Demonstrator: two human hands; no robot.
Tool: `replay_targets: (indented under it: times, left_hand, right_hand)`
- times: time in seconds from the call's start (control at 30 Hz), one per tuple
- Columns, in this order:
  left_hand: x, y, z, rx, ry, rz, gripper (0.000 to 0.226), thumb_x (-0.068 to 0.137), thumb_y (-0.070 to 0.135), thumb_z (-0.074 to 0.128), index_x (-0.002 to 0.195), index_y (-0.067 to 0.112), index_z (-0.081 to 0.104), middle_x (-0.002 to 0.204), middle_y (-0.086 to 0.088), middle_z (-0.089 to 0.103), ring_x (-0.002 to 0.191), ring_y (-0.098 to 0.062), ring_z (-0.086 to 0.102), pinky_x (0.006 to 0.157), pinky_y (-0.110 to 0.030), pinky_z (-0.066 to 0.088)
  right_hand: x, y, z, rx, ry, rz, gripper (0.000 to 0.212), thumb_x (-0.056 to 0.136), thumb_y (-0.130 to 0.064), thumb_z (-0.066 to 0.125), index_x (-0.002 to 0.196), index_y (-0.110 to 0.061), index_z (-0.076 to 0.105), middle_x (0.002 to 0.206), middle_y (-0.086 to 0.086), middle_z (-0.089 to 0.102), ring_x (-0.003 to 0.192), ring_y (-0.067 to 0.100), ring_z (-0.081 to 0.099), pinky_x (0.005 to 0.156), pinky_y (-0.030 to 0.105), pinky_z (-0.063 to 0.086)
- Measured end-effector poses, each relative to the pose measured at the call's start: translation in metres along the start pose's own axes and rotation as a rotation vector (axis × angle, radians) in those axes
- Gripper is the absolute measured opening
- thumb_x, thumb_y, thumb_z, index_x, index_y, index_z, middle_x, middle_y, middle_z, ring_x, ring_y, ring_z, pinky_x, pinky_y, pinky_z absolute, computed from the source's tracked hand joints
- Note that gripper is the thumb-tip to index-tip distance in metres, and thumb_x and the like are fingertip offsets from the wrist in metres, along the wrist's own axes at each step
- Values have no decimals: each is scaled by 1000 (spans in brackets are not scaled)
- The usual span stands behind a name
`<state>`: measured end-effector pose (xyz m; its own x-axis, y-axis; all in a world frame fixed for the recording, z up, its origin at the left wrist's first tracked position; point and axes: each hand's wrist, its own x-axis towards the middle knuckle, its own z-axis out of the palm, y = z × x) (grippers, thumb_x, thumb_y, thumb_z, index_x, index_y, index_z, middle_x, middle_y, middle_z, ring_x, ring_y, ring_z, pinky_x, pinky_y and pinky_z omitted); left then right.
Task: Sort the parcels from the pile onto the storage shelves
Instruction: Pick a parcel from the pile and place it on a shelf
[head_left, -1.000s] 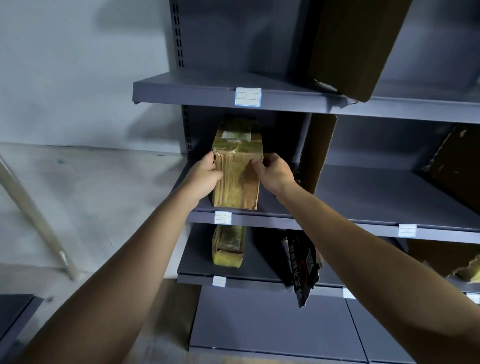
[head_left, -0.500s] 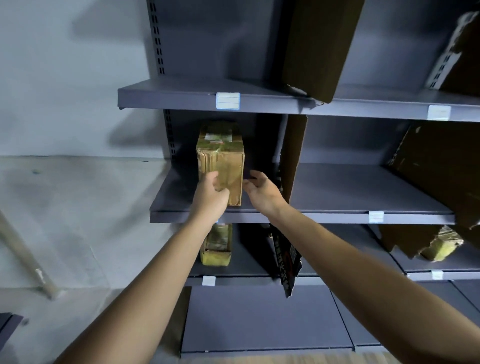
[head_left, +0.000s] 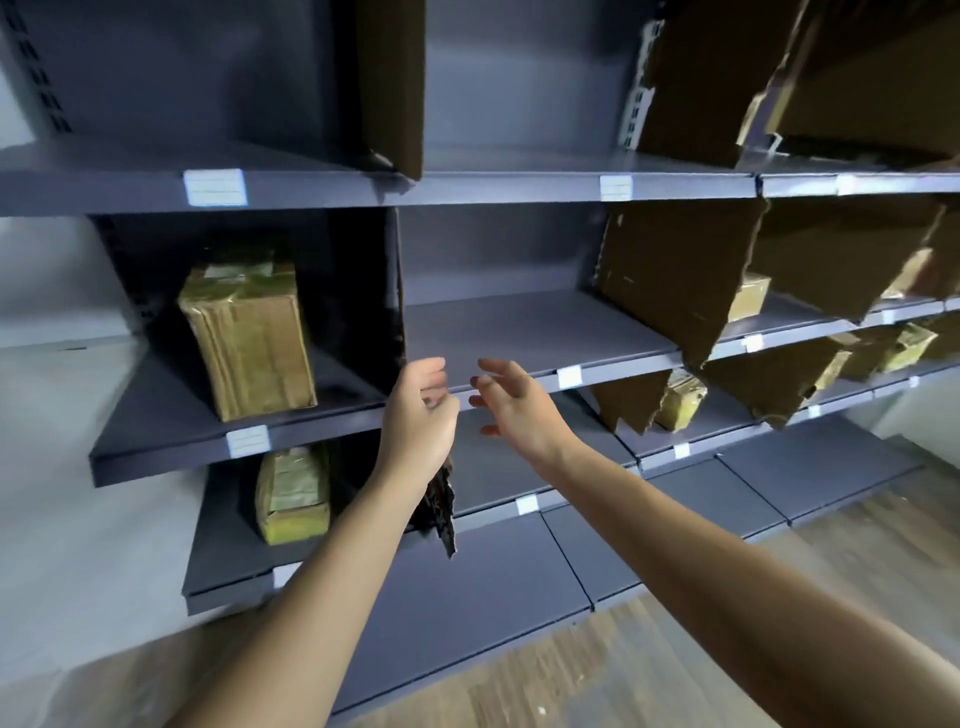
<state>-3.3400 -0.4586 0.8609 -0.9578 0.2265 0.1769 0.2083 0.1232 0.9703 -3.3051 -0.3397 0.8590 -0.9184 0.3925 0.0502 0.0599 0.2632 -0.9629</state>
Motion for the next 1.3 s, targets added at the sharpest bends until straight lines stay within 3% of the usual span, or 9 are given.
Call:
replay_targets:
  times: [0.2,0.37,0.43,0.53,0.6,0.7,0.87,1.2,1.3]
  left_hand:
    - [-33,28,105,-8,-135,51,42,88,-4,45,123,17,55,121,0,61,104,-14,59,99,-38,49]
    - [-85,65,231,-40,-311,149,37,90,-6,46,119,14,55,115,4,59,101,-7,58,80,-6,45]
    - [-109,77,292,-97,-385,125,33,91,-4,48,116,17,55,112,5,61,104,-9,60,85,-15,49]
    - [-150,95,386,-150,-474,64,33,92,-2,50,120,15,56,116,-2,63,108,-15,61,98,-43,51]
    - [-180,106,445,-177,-521,31,30,92,-1,51,112,21,57,111,1,63,104,-14,60,99,-48,50]
    - [-225,123,521,-179,-608,23,31,92,1,52,104,29,56,106,7,63,99,-9,60,97,-48,51]
    - [-287,148,633,-174,-783,122,33,91,-3,50,114,19,55,114,-1,62,98,-5,59,97,-40,51]
    - [-368,178,895,-287,-1094,82,33,88,-3,49,108,23,56,104,4,62,107,-17,61,97,-48,51]
    - [-382,193,982,-321,-1174,60,33,88,-3,51,106,23,57,105,1,63,106,-16,61,97,-49,51]
  right_hand:
    - [-33,25,-113,29,163,26,36,103,-25,47,139,-19,46,107,-5,61,112,30,62,91,45,56]
    - [-77,59,-246,29,342,39,36,103,-22,46,139,-15,46,126,5,61,109,22,64,84,40,58]
    - [-100,77,-307,18,401,45,36,103,-25,47,138,-17,47,124,4,62,108,20,64,83,37,58]
    - [-140,103,-402,19,489,63,36,103,-28,46,138,-20,47,118,-1,62,106,15,63,84,34,58]
    - [-168,119,-461,29,550,71,35,103,-27,46,137,-20,49,118,0,63,105,14,63,82,32,57]
    - [-210,140,-538,32,620,106,31,103,-26,45,133,-21,51,121,1,63,107,15,64,86,37,56]
    - [-266,176,-648,55,785,151,30,102,-24,48,131,-22,52,119,3,64,104,14,65,88,43,56]
    - [-328,251,-870,8,1094,240,23,102,-24,48,124,-25,54,117,2,66,102,14,66,80,36,57]
    - [-335,265,-947,-43,1173,290,21,103,-24,48,122,-26,54,117,3,66,104,15,67,87,43,57]
